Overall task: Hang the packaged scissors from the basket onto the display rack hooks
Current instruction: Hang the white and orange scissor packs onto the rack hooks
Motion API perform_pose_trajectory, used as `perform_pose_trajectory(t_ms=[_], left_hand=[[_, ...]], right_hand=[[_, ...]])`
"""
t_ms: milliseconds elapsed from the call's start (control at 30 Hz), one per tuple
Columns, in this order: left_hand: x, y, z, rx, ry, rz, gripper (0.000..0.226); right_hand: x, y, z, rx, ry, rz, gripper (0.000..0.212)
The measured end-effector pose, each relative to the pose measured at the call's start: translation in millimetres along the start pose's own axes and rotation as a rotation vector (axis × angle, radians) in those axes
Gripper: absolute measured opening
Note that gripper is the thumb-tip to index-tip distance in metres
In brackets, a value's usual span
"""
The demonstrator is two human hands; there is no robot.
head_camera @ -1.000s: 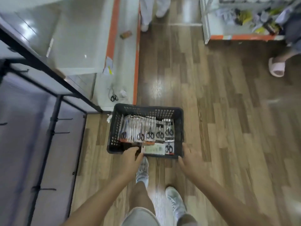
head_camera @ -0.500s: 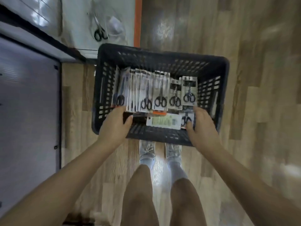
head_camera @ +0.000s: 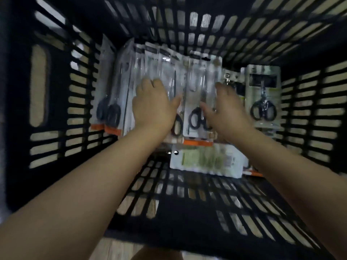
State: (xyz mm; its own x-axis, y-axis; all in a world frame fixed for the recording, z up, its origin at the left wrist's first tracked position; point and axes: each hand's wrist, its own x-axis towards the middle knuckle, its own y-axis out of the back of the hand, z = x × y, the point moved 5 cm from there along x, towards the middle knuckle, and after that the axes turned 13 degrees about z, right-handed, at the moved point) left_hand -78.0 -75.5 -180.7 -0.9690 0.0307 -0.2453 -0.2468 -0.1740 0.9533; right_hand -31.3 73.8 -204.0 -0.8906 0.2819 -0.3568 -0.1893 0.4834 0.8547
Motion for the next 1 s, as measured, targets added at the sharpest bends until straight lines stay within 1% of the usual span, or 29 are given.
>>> perform_pose_trajectory(t_ms=[133,200,300,367,467,533,667,767,833,933,1000], left_hand=[[16.0,-16.7,3.9,0.137,0.012,0.106,0.068],[18.9,-21.5,4.1,0.141,0.030,0.140,0.067],[20.1,-23.8,3.0,0.096,0.061,0.168,0.064],[19.7,-22.3,2.2,0.057,0.070,0.165,0.063],[17.3,-17.8,-2.7,-0.010,0.099,0.138,0.063],[14.6,-15.2,-7.7,-0.062,0.116,0.114,0.065],[7.1,-8.7,-21.8,-0.142,0.176,0.055,0.069],[0.6,-4.1,-32.9,-0.253,0.273,0.028,0.068],[-2.6,-1.2,-38.1,-0.334,0.320,0.022,0.069],[-5.2,1.9,-43.9,-0.416,0.365,0.004,0.067],[-4.0,1.9,-47.1,-0.448,0.392,-0.015,0.062]], right_hand=[[33.0,-25.2,4.3,-0.020,-0.084,-0.036,0.088],[39.4,-32.5,6.3,-0.047,-0.106,-0.038,0.098],[43.9,-32.9,8.7,0.102,-0.227,-0.017,0.109],[46.6,-33.9,11.1,0.198,-0.322,-0.032,0.113],[48.9,-36.1,13.8,0.223,-0.430,-0.079,0.110],[45.9,-37.6,14.8,0.232,-0.465,-0.125,0.108],[27.8,-41.8,7.8,0.151,-0.391,-0.205,0.109],[14.5,-42.3,-1.3,0.119,-0.329,-0.168,0.101],[6.5,-41.5,-5.7,0.109,-0.286,-0.155,0.101],[-1.8,-40.9,-8.4,0.193,-0.271,-0.138,0.101],[-2.0,-40.2,-7.9,0.230,-0.311,-0.123,0.098]])
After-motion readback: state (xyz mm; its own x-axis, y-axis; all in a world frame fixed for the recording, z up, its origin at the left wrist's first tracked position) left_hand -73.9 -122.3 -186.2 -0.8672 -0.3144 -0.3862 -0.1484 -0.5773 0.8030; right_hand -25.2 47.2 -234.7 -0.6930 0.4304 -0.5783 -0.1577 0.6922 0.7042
